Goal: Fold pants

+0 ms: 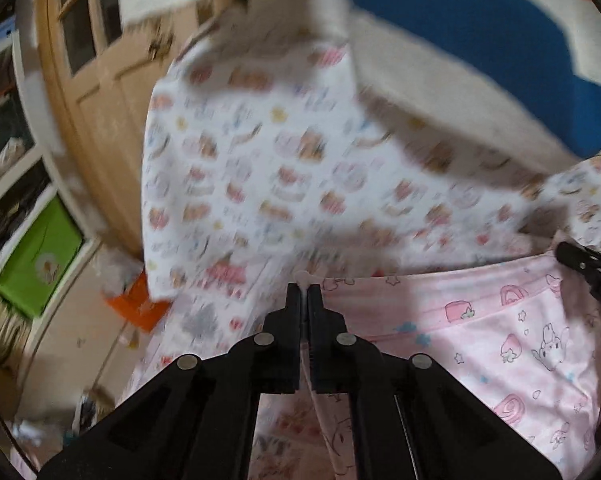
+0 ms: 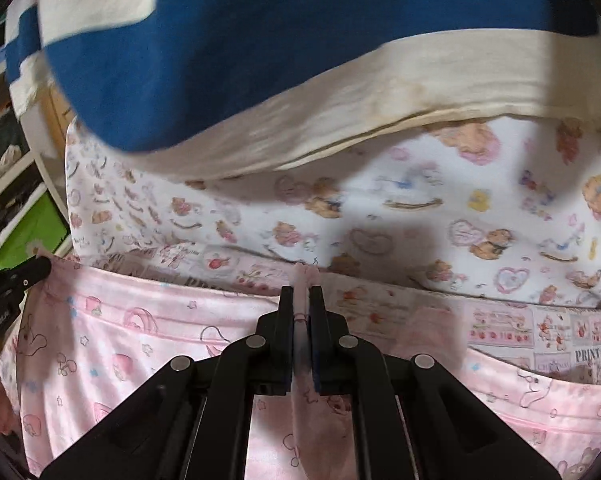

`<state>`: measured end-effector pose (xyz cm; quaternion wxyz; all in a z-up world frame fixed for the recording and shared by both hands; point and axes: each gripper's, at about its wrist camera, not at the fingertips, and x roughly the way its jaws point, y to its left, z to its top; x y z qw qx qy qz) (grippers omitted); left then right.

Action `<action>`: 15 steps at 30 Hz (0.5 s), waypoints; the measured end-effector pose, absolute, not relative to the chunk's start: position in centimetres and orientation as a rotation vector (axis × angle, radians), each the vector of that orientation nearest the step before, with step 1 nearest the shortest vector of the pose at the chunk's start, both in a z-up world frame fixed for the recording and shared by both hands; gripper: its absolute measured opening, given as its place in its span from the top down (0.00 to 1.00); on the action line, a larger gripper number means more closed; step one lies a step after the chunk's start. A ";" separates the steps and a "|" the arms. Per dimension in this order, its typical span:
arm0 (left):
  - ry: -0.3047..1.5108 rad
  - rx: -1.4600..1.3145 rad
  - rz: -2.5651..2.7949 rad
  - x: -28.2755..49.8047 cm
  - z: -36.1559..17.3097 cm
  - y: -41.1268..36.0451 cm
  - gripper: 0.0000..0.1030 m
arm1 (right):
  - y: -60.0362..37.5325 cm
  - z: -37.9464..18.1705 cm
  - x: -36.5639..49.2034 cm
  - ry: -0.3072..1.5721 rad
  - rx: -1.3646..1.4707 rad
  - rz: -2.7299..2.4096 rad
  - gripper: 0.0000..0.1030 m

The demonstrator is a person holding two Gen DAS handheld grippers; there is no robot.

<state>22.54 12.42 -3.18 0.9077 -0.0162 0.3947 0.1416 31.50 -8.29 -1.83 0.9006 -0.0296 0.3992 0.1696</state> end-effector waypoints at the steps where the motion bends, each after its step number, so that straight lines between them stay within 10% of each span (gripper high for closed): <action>1: 0.834 -0.042 0.299 22.8 -3.4 12.7 0.97 | -8.2 -2.0 31.5 0.841 -0.052 0.360 0.94; 10: 0.924 -0.039 0.324 23.7 -5.8 12.9 0.97 | -7.8 -3.1 32.5 0.883 -0.020 0.385 0.94; 15: 0.890 0.017 0.404 23.6 -5.3 12.7 0.70 | -8.2 -1.7 31.6 0.779 -0.060 0.343 0.73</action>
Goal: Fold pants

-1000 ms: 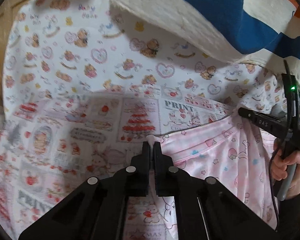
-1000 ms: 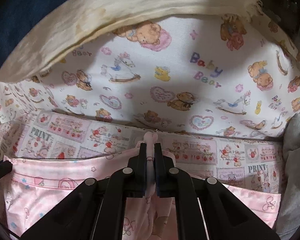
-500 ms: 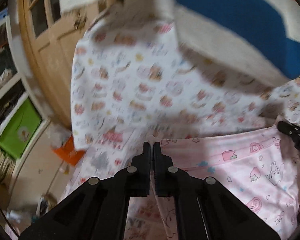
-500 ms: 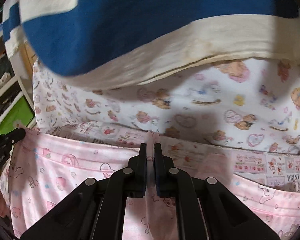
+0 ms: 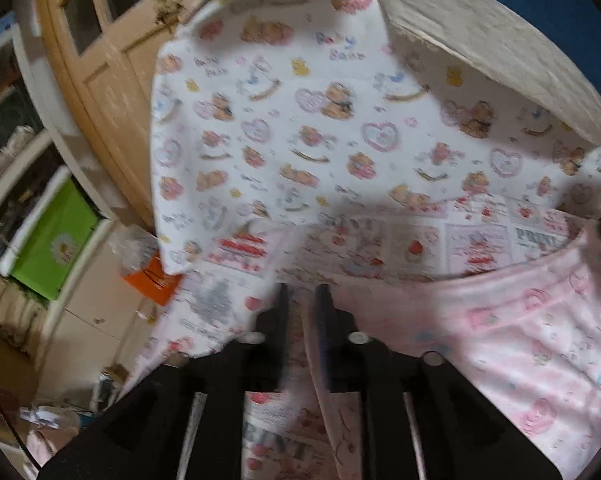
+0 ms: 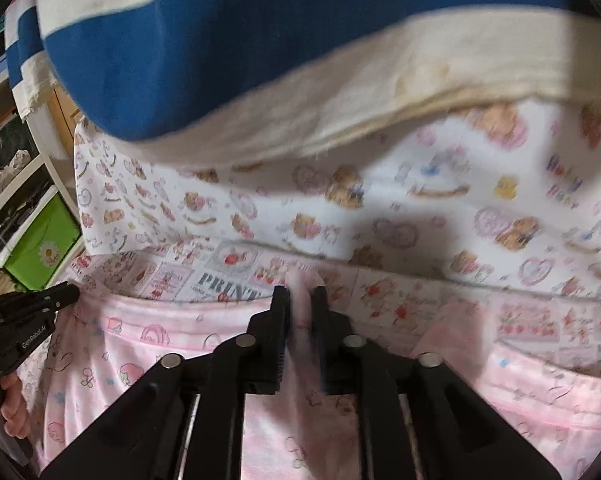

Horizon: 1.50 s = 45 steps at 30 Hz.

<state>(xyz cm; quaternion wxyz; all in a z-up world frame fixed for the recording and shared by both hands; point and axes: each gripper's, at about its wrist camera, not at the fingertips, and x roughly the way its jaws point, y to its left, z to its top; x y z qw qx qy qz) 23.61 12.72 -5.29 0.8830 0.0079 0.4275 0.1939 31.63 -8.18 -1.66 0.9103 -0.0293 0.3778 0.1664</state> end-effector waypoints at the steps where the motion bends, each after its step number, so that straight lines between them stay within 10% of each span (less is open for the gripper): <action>1: 0.865 0.024 0.423 23.4 -5.0 12.8 0.54 | -8.4 -1.1 31.4 0.749 -0.066 0.334 0.54; 3: 0.823 0.009 0.426 23.0 -4.2 13.3 0.49 | -9.0 -0.1 30.8 0.690 -0.065 0.306 0.24; 15: 0.315 -0.008 0.211 15.1 4.0 8.5 0.47 | -17.1 10.2 27.1 0.492 -0.017 0.202 0.22; 18: 0.187 0.032 0.106 12.3 7.0 5.1 0.30 | -21.0 11.8 24.6 0.456 -0.022 0.132 0.22; 32: 0.412 0.065 -0.319 21.0 6.2 -12.6 0.05 | -35.0 7.5 21.4 0.496 0.111 -0.065 0.21; 45: 0.630 0.018 -0.249 26.3 0.6 -13.2 0.24 | -35.6 6.2 22.3 0.548 0.059 -0.063 0.21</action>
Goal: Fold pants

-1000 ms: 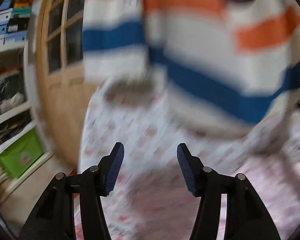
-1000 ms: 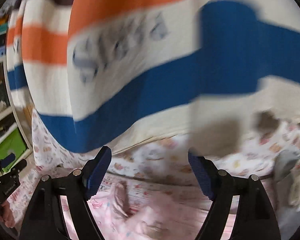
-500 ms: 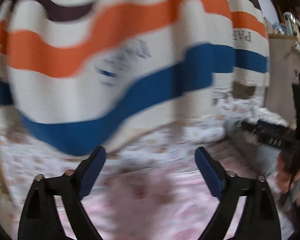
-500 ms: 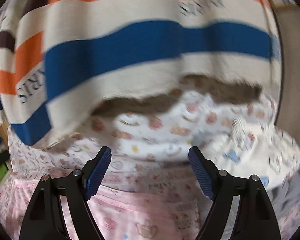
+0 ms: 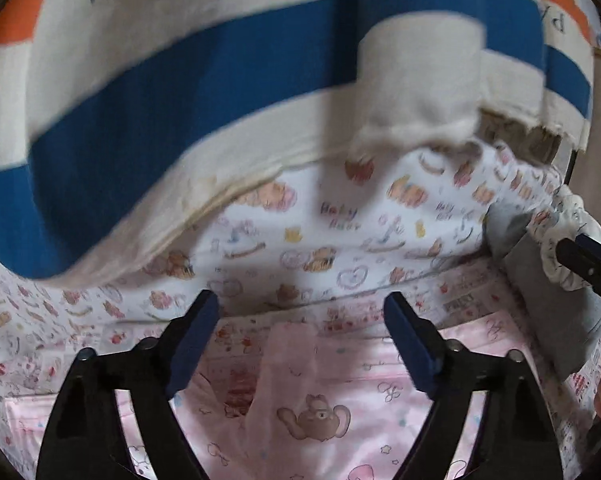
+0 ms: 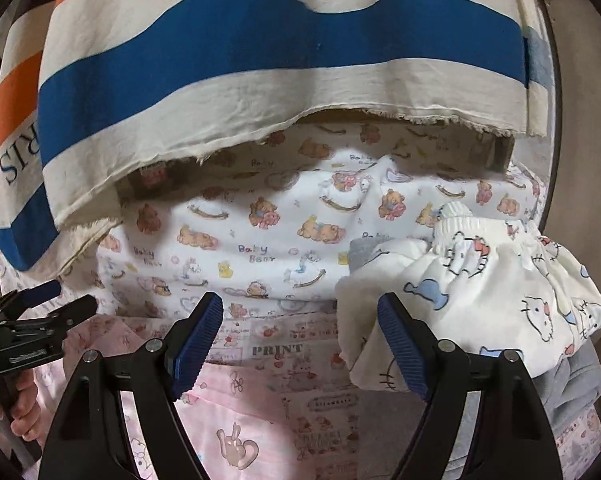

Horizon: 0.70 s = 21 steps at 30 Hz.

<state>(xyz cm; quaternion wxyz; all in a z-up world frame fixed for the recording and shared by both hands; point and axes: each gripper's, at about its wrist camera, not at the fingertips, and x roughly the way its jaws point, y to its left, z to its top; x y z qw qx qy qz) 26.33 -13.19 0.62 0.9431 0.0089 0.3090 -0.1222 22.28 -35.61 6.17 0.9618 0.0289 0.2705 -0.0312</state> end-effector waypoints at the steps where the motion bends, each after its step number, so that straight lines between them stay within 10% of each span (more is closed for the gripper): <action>1: 0.638 0.007 -0.224 26.6 0.3 -13.0 0.32 | -35.6 6.1 22.3 0.556 0.061 -0.057 0.21; 7: 0.665 0.041 -0.197 27.5 -1.4 -13.1 0.59 | -35.6 5.6 22.6 0.585 0.059 -0.055 0.21; 16: 0.872 -0.003 -0.273 29.5 -4.5 -12.9 0.60 | -36.3 5.4 22.9 0.617 0.102 -0.033 0.21; 21: 0.885 0.008 -0.294 29.3 -5.4 -13.2 0.92 | -36.5 5.4 22.9 0.620 0.139 -0.023 0.21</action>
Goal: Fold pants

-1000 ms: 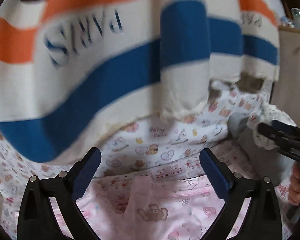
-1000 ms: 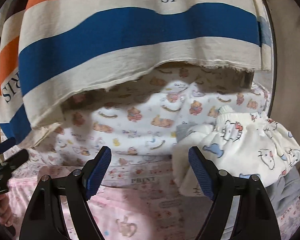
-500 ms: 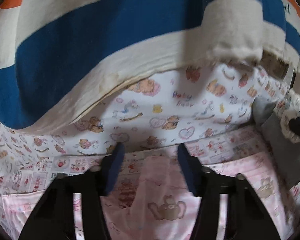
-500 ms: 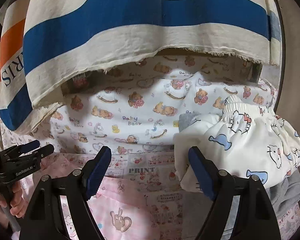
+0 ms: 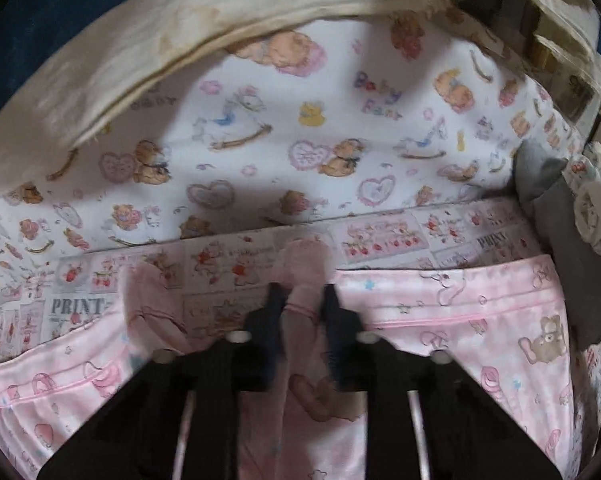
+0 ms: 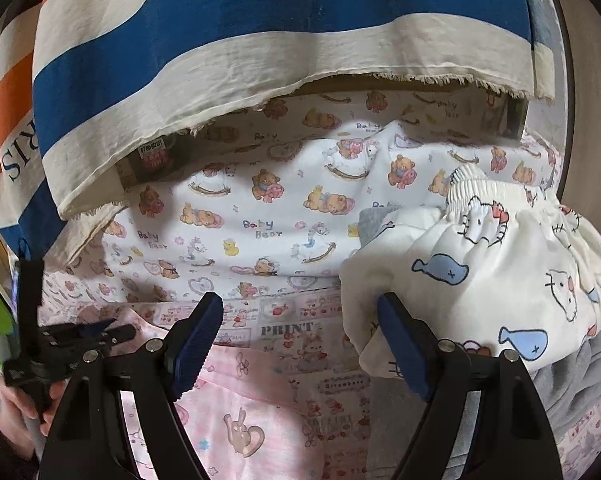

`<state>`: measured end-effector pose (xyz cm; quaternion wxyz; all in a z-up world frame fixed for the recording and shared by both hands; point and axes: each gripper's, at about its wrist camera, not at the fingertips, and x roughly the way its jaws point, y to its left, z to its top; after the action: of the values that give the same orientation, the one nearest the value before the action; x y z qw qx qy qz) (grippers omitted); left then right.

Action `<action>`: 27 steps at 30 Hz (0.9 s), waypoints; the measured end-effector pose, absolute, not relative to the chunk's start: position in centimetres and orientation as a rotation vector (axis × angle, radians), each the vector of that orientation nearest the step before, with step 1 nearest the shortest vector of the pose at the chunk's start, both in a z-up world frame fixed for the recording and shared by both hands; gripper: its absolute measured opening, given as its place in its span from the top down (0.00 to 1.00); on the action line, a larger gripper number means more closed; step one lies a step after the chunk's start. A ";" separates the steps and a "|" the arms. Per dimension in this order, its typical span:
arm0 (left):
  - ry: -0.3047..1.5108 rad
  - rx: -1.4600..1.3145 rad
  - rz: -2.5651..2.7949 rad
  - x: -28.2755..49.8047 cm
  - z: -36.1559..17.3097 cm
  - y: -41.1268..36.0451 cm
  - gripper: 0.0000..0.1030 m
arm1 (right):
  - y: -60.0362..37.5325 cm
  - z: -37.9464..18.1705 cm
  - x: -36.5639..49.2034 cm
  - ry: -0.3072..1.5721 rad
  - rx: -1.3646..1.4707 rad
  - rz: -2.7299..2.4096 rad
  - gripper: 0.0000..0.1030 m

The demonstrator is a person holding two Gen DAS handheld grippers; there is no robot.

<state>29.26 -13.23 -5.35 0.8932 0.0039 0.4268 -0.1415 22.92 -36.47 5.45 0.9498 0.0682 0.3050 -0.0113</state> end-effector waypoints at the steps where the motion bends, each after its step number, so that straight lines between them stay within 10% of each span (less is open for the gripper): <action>1: 0.874 0.011 -0.301 29.0 -5.2 -13.3 0.95 | -36.5 5.4 23.0 0.625 0.141 -0.020 0.21; 12: 0.863 0.068 -0.038 29.2 -5.2 -11.5 0.95 | -35.7 3.8 24.3 0.715 0.157 0.037 0.22; 19: 0.884 0.076 0.024 29.6 -5.6 -11.3 0.95 | -34.2 -0.3 26.5 0.955 0.225 0.138 0.59; 27: 0.886 0.081 0.031 29.5 -5.7 -12.0 0.94 | -34.7 -1.7 26.7 1.088 0.294 0.117 0.59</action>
<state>29.53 -11.98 -5.67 0.9027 0.0392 0.4283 0.0148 26.73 -34.73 -1.69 0.8438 0.1390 0.5154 0.0557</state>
